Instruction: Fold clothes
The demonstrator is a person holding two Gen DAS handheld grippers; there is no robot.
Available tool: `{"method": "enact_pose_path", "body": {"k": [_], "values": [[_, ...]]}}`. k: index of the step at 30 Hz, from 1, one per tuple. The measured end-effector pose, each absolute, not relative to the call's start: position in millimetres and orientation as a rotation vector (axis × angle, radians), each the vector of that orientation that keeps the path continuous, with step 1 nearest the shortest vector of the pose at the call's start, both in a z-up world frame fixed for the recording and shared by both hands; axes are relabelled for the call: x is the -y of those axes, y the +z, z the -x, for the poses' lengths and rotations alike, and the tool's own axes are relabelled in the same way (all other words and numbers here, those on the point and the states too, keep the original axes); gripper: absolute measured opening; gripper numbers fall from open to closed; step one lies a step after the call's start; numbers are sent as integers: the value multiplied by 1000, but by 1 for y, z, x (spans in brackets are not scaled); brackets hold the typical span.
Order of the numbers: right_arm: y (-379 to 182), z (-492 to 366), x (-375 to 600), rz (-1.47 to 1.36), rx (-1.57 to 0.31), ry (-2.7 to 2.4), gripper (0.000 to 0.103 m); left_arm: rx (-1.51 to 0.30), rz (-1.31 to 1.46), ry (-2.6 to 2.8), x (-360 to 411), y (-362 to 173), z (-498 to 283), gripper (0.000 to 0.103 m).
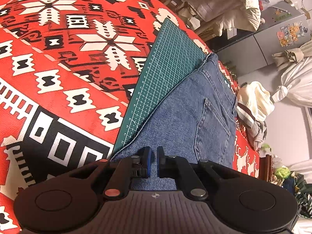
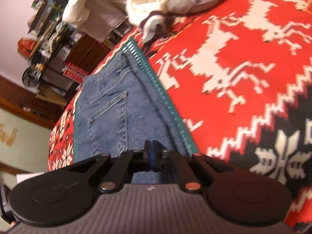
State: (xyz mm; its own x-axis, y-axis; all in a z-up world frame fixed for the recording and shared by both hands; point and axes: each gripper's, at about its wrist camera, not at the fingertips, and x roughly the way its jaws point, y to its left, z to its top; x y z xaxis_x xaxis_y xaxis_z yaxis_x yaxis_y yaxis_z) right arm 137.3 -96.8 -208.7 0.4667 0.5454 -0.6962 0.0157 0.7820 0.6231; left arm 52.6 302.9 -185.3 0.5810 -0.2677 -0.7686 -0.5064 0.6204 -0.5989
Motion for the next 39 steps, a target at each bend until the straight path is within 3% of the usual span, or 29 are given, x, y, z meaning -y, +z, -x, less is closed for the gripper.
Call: {"method": "enact_pose_path", "body": {"k": [13, 16, 18, 23, 36, 39], "values": [[-177, -122, 109, -455, -1078, 306, 8, -952, 899, 135, -302, -174, -54, 4], [-180, -125, 109, -436, -1076, 295, 9, -923, 819, 163, -306, -165, -52, 10], [-180, -131, 108, -435, -1052, 303, 13, -890, 773, 179, -312, -158, -51, 21], [-180, -155, 99, -430, -988, 351, 14, -863, 756, 144, -322, -157, -59, 30], [-203, -205, 86, -364, -959, 450, 15, -862, 544, 25, -304, -165, -124, 32], [-203, -207, 80, -324, -953, 474, 15, -890, 514, 23, -303, -175, -135, 29]]}}
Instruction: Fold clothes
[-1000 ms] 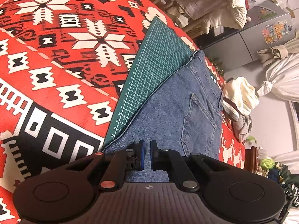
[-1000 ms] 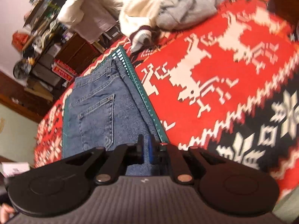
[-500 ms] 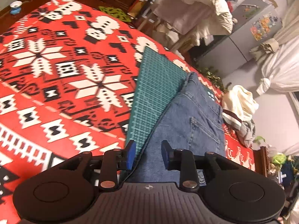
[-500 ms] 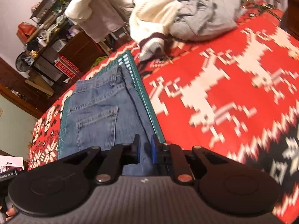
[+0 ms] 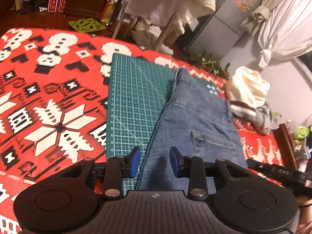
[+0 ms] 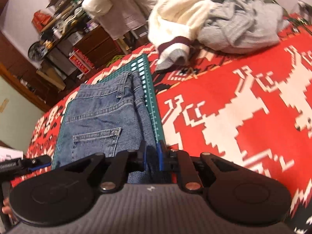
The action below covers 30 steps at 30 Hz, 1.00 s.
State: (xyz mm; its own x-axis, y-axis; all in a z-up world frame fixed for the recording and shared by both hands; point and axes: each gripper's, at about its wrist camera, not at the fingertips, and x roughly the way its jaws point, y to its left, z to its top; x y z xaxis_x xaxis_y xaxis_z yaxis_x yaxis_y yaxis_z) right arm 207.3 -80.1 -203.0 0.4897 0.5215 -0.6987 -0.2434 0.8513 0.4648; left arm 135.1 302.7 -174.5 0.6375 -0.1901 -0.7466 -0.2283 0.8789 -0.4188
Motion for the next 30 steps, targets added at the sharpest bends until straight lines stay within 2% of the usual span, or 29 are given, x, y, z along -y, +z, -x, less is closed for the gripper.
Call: {"method": "enact_pose_path", "body": {"k": [3, 9, 14, 19, 20, 23, 30], "values": [[-202, -208, 79, -329, -955, 494, 15, -897, 535, 27, -307, -182, -134, 23], [-198, -205, 82, -357, -961, 506, 20, -907, 565, 2, -307, -185, -134, 17], [-198, -202, 78, -315, -971, 490, 20, -907, 561, 0, -304, -186, -133, 17], [-199, -201, 76, -300, -969, 494, 22, -910, 543, 18, -300, -186, -133, 9], [-199, -201, 75, -297, -967, 495, 20, -911, 540, 27, -299, -185, -132, 7], [-199, -200, 71, -283, -964, 501, 6, -913, 521, 49, -296, -182, -132, 4], [-200, -209, 65, -318, -969, 516, 3, -924, 535, 89, -300, -181, -125, 3]]}}
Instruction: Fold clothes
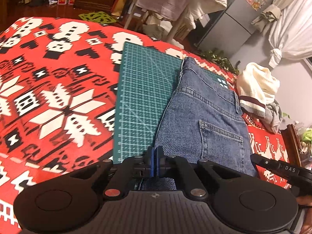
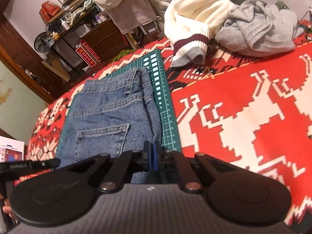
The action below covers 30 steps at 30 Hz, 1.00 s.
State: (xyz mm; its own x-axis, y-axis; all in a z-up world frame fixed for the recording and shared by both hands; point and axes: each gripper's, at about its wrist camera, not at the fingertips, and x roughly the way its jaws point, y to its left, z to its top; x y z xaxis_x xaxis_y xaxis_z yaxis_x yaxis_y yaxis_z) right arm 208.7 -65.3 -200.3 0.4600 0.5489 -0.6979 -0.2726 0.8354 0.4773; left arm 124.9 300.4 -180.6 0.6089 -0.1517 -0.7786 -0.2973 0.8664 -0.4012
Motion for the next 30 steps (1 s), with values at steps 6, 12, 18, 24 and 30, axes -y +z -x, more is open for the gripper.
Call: {"method": "enact_pose_path", "body": {"k": [6, 12, 18, 24, 30], "values": [[-200, -217, 52, -289, -965, 544, 3, -929, 586, 122, -311, -180, -117, 3], [-195, -216, 63, -278, -946, 502, 0, -934, 598, 133, -313, -180, -118, 4], [-176, -207, 67, -332, -868, 556, 0, -880, 644, 148, -322, -165, -108, 3], [-183, -199, 32, -282, -899, 662, 0, -826, 707, 20, -308, -163, -120, 3], [-201, -203, 41, -290, -944, 612, 0, -917, 626, 49, -292, -181, -133, 3]]}}
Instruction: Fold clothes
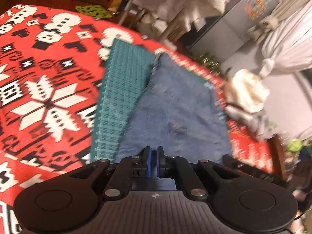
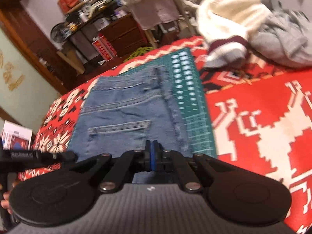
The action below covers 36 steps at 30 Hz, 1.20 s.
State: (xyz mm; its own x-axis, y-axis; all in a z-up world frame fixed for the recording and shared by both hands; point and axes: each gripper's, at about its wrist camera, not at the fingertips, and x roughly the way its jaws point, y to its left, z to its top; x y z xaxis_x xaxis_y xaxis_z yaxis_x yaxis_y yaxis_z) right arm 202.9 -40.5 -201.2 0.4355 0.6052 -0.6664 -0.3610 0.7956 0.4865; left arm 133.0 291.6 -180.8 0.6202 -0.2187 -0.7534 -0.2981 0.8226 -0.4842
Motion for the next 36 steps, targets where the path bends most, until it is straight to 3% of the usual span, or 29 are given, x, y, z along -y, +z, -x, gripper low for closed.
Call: {"method": "enact_pose_path", "body": {"k": [8, 16, 24, 36], "values": [[-195, -210, 62, -358, -930, 564, 1, -900, 733, 96, -317, -178, -123, 3], [-183, -192, 6, -342, -918, 704, 1, -844, 801, -28, -292, -177, -139, 4], [-211, -198, -29, -346, -1000, 748, 0, -898, 775, -12, -274, -197, -156, 3], [-215, -214, 38, -482, -1011, 601, 0, -910, 809, 20, -287, -200, -154, 3]]}}
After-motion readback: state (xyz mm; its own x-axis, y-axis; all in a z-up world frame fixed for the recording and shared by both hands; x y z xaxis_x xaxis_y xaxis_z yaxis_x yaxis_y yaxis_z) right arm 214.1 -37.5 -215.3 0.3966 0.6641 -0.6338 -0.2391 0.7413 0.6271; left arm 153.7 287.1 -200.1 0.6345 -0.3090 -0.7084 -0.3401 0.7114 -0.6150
